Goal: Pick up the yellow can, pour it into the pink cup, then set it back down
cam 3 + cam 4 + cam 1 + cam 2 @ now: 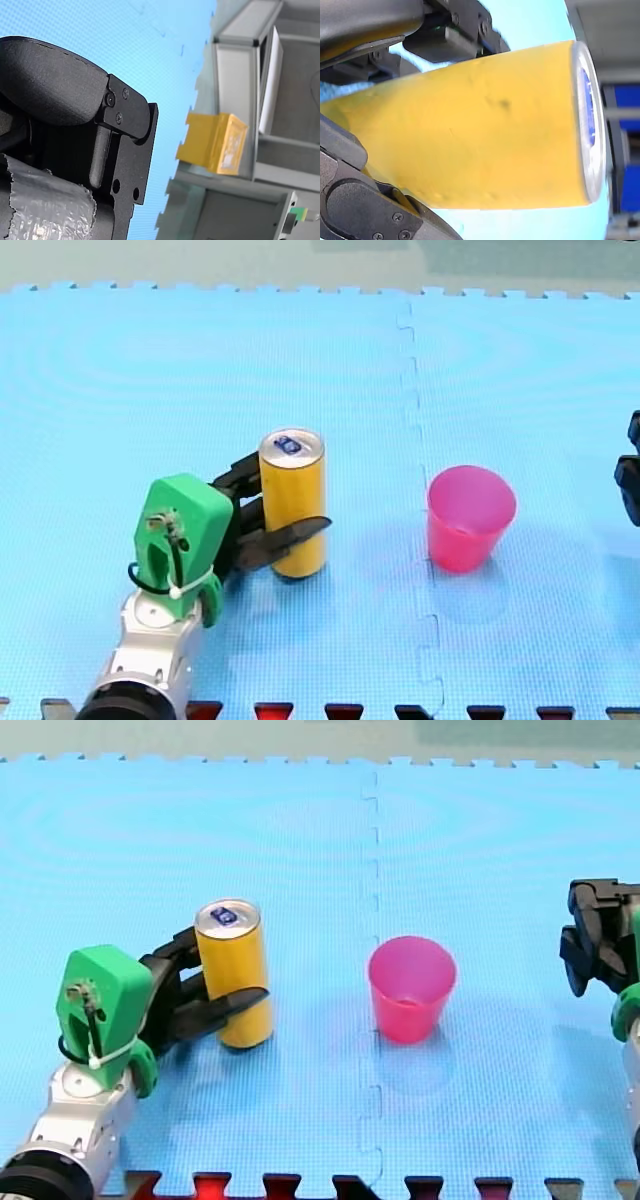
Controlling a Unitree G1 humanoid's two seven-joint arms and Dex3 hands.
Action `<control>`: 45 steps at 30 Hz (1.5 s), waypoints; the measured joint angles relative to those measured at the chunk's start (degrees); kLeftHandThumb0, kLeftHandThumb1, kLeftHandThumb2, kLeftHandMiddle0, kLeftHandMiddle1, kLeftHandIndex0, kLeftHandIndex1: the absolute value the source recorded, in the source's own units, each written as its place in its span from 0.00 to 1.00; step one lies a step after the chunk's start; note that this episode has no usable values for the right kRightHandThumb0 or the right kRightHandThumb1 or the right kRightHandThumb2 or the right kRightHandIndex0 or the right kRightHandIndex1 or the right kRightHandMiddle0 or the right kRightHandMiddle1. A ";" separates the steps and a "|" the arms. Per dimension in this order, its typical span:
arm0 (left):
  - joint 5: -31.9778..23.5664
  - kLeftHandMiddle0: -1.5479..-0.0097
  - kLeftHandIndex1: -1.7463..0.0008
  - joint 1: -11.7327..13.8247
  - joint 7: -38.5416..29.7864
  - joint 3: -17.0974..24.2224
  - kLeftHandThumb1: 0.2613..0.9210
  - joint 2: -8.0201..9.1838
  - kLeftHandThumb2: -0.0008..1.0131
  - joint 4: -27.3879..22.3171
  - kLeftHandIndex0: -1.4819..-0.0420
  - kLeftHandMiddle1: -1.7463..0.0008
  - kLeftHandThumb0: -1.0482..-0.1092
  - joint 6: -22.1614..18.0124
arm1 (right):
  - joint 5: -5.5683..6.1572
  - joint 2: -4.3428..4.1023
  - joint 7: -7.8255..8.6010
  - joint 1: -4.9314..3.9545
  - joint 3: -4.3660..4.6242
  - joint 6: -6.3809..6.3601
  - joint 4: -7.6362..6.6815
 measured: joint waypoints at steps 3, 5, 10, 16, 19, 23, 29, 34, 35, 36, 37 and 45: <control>0.44 0.18 0.96 0.29 4.12 0.42 0.79 -0.80 0.01 0.02 0.18 0.91 0.71 -1.07 | 0.11 0.00 0.09 0.00 -0.07 0.00 0.00; 0.58 0.16 0.98 0.48 5.25 0.53 0.79 -0.91 0.00 0.09 0.17 0.93 0.70 -1.84 | 0.15 -0.01 0.12 0.00 -0.09 0.00 0.00; 0.69 0.14 0.99 0.71 6.51 0.76 0.79 -0.94 0.00 0.63 0.16 0.95 0.70 -3.53 | 0.14 0.00 0.12 0.00 -0.10 0.00 0.00; 0.92 0.14 1.00 0.73 6.85 0.82 0.78 -0.90 0.00 1.43 0.16 0.96 0.70 -4.93 | 0.14 0.01 0.09 0.01 -0.09 -0.01 0.00; 0.94 0.13 1.00 0.72 7.04 0.93 0.78 -0.88 0.00 1.71 0.16 0.97 0.70 -5.30 | 0.10 0.07 -0.05 0.02 -0.03 -0.06 0.00; 1.05 0.14 1.00 0.73 8.05 1.07 0.78 -0.91 0.00 1.68 0.16 0.98 0.71 -5.97 | -0.05 0.12 -0.31 0.02 0.09 -0.10 0.00; 1.60 0.13 1.00 0.91 8.87 0.98 0.77 -1.06 0.00 0.83 0.17 0.98 0.71 -9.19 | -0.26 0.20 -0.68 0.01 0.26 -0.10 0.00; 4.05 0.13 1.00 0.90 11.22 0.02 0.76 -1.11 0.00 0.06 0.17 0.99 0.73 -15.50 | -0.43 0.26 -0.73 0.01 0.37 -0.10 0.00; 5.33 0.13 1.00 0.87 12.60 -0.47 0.76 -0.99 0.00 -0.10 0.17 0.99 0.73 -16.56 | -0.50 0.27 -0.74 0.01 0.40 -0.10 0.00; 7.08 0.13 1.00 0.72 14.56 -1.14 0.76 -0.80 0.00 -0.38 0.18 0.99 0.73 -17.67 | -0.58 0.28 -0.76 0.01 0.43 -0.10 0.00; 8.44 0.13 1.00 0.59 16.00 -1.65 0.77 -0.62 0.00 -0.64 0.18 0.99 0.73 -18.30 | -0.63 0.28 -0.77 0.00 0.44 -0.10 0.00; 14.51 0.14 1.00 -2.00 22.27 -4.71 0.78 1.17 0.00 -1.68 0.18 1.00 0.71 -19.40 | -0.69 0.46 -0.97 -0.09 0.46 0.00 0.03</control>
